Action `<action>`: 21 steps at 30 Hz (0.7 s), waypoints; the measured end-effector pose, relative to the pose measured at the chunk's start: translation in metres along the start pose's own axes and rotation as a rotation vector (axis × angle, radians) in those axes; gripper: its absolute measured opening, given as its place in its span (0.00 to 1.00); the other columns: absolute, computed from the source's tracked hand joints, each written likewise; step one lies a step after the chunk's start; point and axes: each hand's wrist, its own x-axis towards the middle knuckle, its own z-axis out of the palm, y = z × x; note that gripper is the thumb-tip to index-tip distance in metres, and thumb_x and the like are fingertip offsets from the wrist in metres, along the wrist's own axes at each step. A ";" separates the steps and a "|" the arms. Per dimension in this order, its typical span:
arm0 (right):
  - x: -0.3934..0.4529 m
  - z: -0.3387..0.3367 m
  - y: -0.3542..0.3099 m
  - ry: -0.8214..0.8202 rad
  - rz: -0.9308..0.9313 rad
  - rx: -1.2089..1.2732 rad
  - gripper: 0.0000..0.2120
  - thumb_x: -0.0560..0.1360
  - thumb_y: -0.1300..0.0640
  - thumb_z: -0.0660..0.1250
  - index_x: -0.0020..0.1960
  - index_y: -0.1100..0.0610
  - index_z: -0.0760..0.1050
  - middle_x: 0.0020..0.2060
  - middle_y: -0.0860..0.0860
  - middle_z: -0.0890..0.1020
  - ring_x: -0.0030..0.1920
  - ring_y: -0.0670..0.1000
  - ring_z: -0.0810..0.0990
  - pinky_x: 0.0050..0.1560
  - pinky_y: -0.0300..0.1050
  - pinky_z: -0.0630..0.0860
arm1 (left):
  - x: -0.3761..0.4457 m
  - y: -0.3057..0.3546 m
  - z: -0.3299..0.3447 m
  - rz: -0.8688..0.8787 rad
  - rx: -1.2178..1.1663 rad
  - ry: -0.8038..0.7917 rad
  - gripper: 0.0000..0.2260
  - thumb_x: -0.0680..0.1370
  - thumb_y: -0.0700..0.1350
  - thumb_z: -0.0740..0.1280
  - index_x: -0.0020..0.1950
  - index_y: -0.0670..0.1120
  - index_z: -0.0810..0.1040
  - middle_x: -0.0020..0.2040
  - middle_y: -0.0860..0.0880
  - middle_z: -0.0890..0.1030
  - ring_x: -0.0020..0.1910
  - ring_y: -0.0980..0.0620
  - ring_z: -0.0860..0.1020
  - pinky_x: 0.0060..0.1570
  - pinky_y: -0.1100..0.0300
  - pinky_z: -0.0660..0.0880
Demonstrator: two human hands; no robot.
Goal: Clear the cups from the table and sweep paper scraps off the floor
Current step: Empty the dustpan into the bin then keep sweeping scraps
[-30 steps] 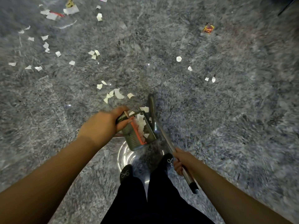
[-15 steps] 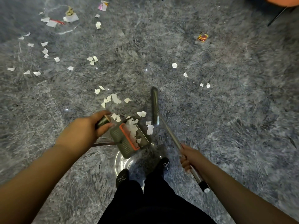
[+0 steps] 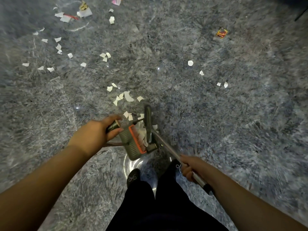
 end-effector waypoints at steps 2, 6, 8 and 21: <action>-0.003 0.005 0.011 0.016 -0.018 -0.048 0.16 0.84 0.55 0.54 0.71 0.46 0.64 0.21 0.50 0.64 0.17 0.43 0.61 0.17 0.29 0.59 | -0.009 -0.006 -0.001 -0.002 0.001 0.018 0.28 0.72 0.67 0.57 0.69 0.59 0.72 0.45 0.49 0.84 0.41 0.47 0.82 0.39 0.53 0.80; -0.019 0.009 0.022 0.042 -0.070 -0.109 0.18 0.84 0.55 0.54 0.73 0.45 0.63 0.23 0.50 0.65 0.18 0.43 0.61 0.18 0.30 0.58 | -0.008 -0.006 0.004 -0.008 0.039 -0.014 0.26 0.74 0.66 0.56 0.70 0.60 0.70 0.47 0.50 0.84 0.42 0.49 0.81 0.41 0.55 0.79; -0.028 0.008 0.023 0.053 -0.111 -0.127 0.19 0.84 0.55 0.54 0.74 0.46 0.61 0.23 0.51 0.64 0.18 0.44 0.60 0.19 0.31 0.58 | -0.008 -0.006 0.006 0.001 0.055 -0.003 0.25 0.75 0.64 0.59 0.70 0.58 0.71 0.48 0.49 0.84 0.43 0.48 0.82 0.40 0.57 0.77; -0.013 0.010 -0.003 0.270 -0.307 -0.322 0.18 0.84 0.61 0.51 0.72 0.58 0.65 0.30 0.55 0.69 0.20 0.47 0.65 0.19 0.35 0.63 | -0.016 -0.002 0.009 -0.024 0.008 -0.033 0.30 0.71 0.69 0.53 0.70 0.59 0.70 0.47 0.49 0.83 0.43 0.49 0.81 0.42 0.53 0.79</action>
